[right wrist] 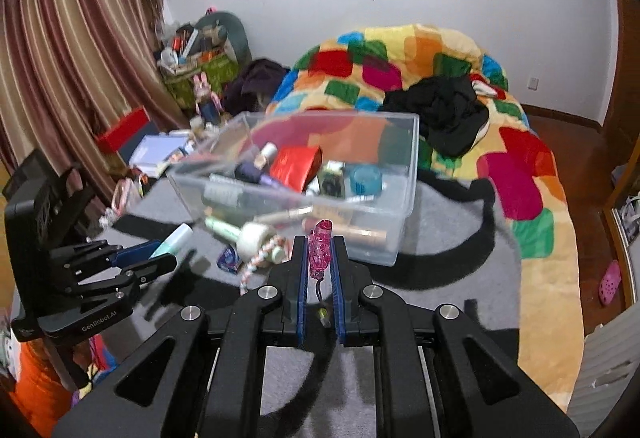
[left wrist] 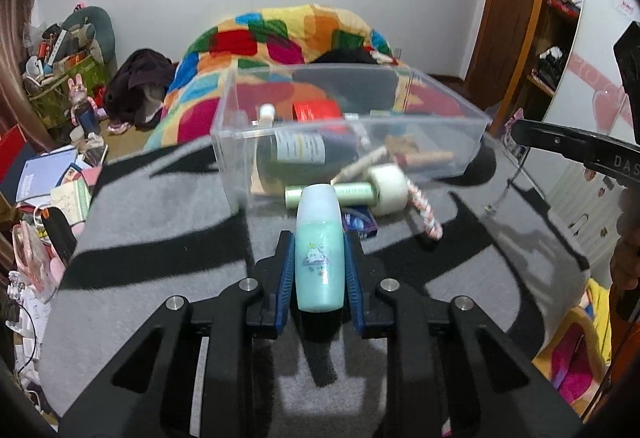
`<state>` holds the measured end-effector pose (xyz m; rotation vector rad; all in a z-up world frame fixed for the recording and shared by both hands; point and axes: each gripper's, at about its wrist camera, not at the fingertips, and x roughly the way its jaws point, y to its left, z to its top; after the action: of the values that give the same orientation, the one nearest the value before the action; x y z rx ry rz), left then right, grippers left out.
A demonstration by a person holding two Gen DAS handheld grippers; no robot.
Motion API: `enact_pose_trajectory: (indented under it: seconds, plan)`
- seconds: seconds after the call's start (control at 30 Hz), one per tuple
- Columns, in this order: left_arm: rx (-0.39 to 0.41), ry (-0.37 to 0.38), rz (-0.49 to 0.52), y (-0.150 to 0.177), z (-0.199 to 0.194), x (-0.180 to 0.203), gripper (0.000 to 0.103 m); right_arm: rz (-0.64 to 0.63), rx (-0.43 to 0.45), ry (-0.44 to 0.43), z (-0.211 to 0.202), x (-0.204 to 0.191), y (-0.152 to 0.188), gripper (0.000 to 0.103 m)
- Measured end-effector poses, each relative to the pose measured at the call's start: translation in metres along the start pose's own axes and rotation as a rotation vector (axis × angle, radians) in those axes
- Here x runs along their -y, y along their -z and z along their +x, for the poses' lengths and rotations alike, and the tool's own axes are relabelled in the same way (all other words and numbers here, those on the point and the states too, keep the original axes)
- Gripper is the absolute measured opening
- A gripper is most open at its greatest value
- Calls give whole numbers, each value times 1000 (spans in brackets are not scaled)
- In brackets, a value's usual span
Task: Organize objects
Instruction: 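Grasp mint-green bottle with left tool while right grasps pink keychain, then release mint-green bottle into bin with left tool while right drops pink keychain inside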
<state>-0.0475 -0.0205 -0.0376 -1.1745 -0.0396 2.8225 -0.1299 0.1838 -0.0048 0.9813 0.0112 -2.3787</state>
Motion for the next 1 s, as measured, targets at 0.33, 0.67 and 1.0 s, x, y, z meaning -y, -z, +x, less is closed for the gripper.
enact_pose_trajectory:
  seconds: [0.33,0.67,1.0]
  plan:
    - [83,-20,-22,-27,-15,-18,24,-12,134,19,-29,-8,-42,10]
    - [73,-22,-54,-55,2,-42,24,-57,160,58,-14,-19,-75,10]
    - [41,-5,-43,-75,28,-41,24,-26,60,91,37,-6,-77,10]
